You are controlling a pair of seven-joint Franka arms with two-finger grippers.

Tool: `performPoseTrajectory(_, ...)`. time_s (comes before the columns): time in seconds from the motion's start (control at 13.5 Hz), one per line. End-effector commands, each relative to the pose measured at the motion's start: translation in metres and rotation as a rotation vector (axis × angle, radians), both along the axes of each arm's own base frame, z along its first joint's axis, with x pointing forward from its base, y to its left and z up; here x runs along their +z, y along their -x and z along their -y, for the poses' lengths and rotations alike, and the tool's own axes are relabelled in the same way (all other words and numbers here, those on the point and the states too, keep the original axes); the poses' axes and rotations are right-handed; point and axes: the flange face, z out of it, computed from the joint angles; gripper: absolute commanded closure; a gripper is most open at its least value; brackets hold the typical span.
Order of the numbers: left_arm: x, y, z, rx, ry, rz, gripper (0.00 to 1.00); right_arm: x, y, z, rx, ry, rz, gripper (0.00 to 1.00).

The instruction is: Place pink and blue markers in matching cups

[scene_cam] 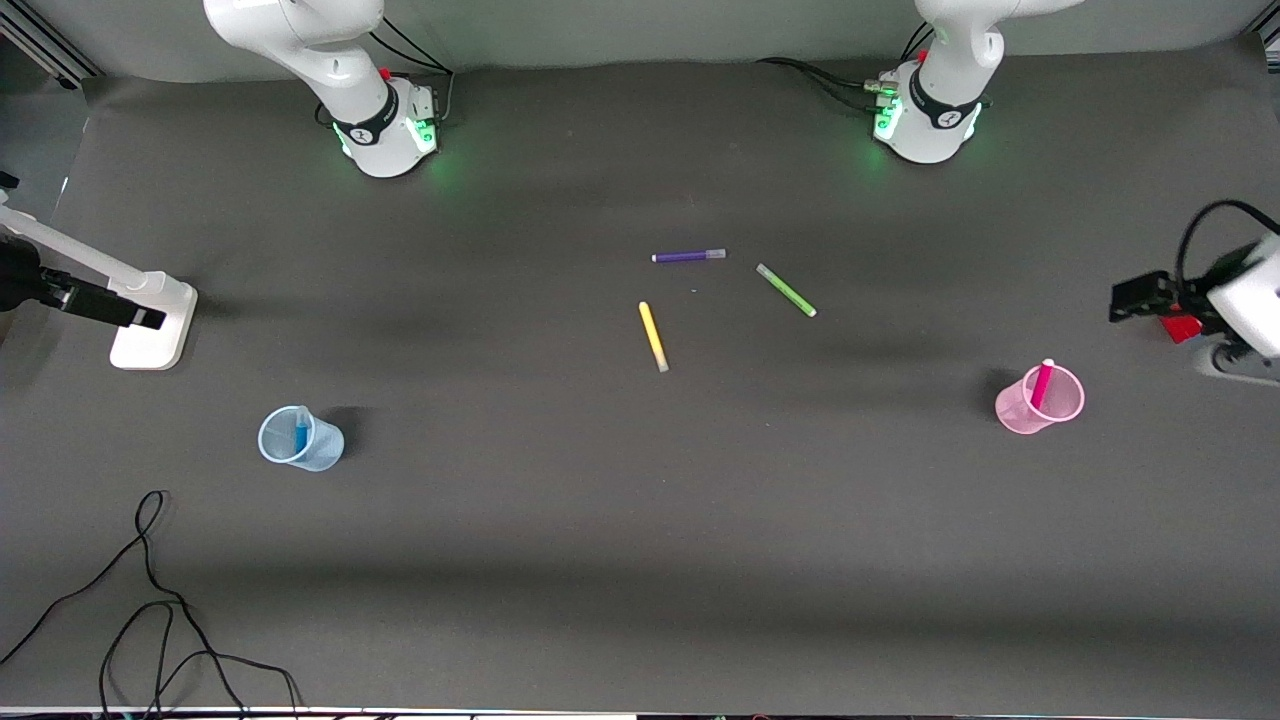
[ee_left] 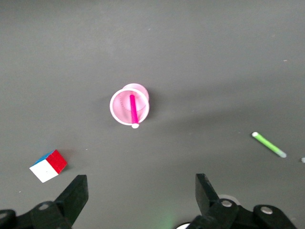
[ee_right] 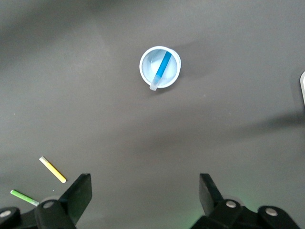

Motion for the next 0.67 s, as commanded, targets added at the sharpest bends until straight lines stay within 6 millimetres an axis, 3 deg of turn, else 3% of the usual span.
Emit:
performPoseTrajectory(0.0,0.012,0.018,0.031,0.039,-0.006,0.058,0.00,0.003,-0.009,-0.002,0.020,0.050,-0.005,0.00)
performPoseTrajectory(0.22,0.017,0.026,0.043,0.021,0.005,0.059,0.00,0.025,-0.001,-0.025,0.111,0.131,0.024,0.00)
performPoseTrajectory(0.37,0.015,0.026,0.039,0.028,0.012,0.054,0.00,0.043,0.003,-0.062,0.179,0.132,0.066,0.00)
performPoseTrajectory(0.45,0.015,0.026,0.036,0.031,0.013,0.055,0.00,0.049,0.012,-0.071,0.207,0.132,0.077,0.00)
performPoseTrajectory(0.59,0.014,0.027,0.032,0.039,0.013,0.048,0.00,0.048,0.052,-0.088,0.294,0.140,0.127,0.00)
